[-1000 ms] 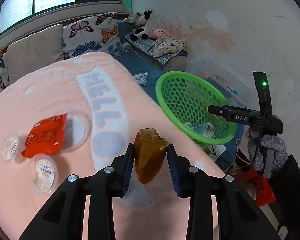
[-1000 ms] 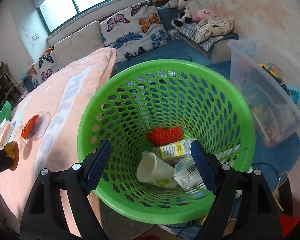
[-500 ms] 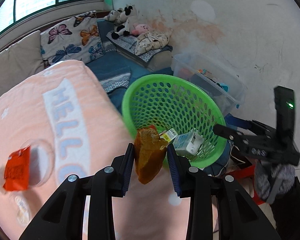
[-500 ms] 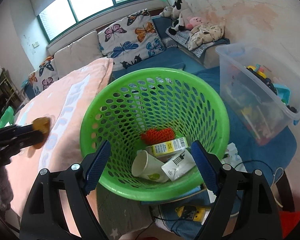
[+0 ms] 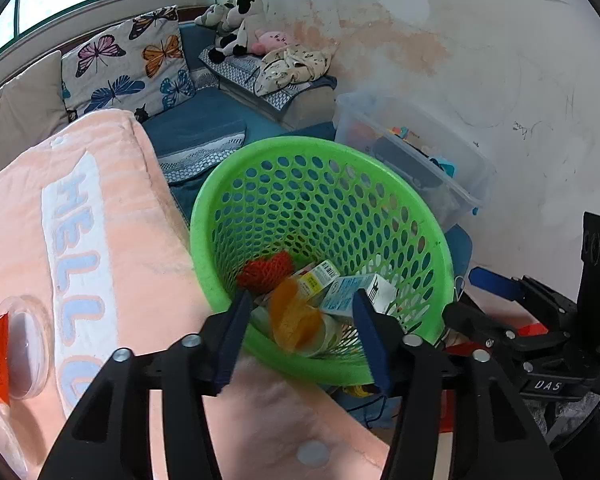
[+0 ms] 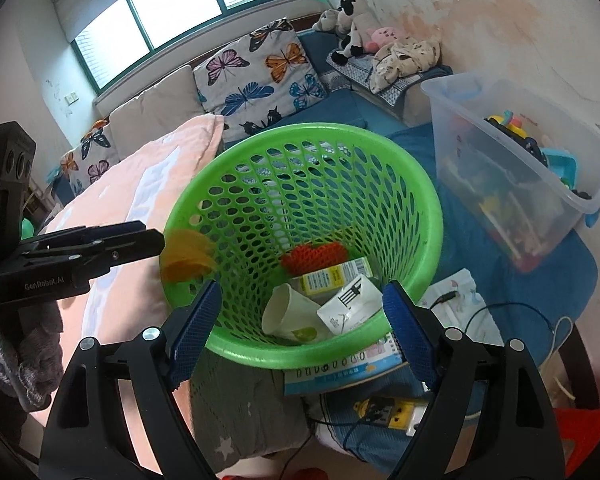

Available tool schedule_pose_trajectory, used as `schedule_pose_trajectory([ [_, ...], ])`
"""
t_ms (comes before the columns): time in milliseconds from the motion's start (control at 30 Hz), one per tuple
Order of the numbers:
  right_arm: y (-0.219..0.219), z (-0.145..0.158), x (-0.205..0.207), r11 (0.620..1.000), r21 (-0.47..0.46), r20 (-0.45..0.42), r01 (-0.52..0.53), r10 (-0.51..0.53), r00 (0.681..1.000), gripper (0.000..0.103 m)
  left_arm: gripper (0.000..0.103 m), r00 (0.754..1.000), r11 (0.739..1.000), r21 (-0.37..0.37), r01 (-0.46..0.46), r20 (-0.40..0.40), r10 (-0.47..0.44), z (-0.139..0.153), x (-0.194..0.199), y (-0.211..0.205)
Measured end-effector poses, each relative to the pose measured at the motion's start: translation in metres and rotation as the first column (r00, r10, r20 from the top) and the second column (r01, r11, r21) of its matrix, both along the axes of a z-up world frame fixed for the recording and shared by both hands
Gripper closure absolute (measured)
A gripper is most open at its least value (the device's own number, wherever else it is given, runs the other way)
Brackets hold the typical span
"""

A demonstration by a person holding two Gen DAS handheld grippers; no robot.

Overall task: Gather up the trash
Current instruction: 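Drop the paper cup into the green basket with the right tool while the left tool drops the cake, then grasp the round plastic dessert cup with the left tool while the right tool returns to the table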

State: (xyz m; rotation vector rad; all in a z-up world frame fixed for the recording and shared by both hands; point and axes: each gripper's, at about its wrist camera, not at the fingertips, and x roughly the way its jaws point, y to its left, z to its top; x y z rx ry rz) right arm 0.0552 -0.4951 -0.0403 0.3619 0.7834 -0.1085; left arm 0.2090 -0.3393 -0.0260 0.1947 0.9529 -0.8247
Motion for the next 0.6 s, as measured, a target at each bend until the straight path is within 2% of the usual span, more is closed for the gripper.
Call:
schedule_pose_trajectory([
  [67, 0.000, 0.000, -0.002, 1.000, 0.003, 0.000, 0.001, -0.001, 1.000, 0.020, 0.042, 1.000, 1.000, -0.011, -0.004, 0.005, 0.004, 0.001, -0.001, 0.002],
  [300, 0.014, 0.006, -0.005, 1.000, 0.001, 0.012, -0.024, 0.024, 1.000, 0.020, 0.042, 0.998, 0.998, -0.021, -0.062, 0.008, 0.062, 0.004, -0.007, 0.034],
  [600, 0.048, 0.014, 0.000, 0.996, -0.004, 0.027, -0.090, 0.090, 0.996, 0.020, 0.040, 0.979, 0.980, -0.009, -0.200, 0.043, 0.200, 0.004, -0.016, 0.112],
])
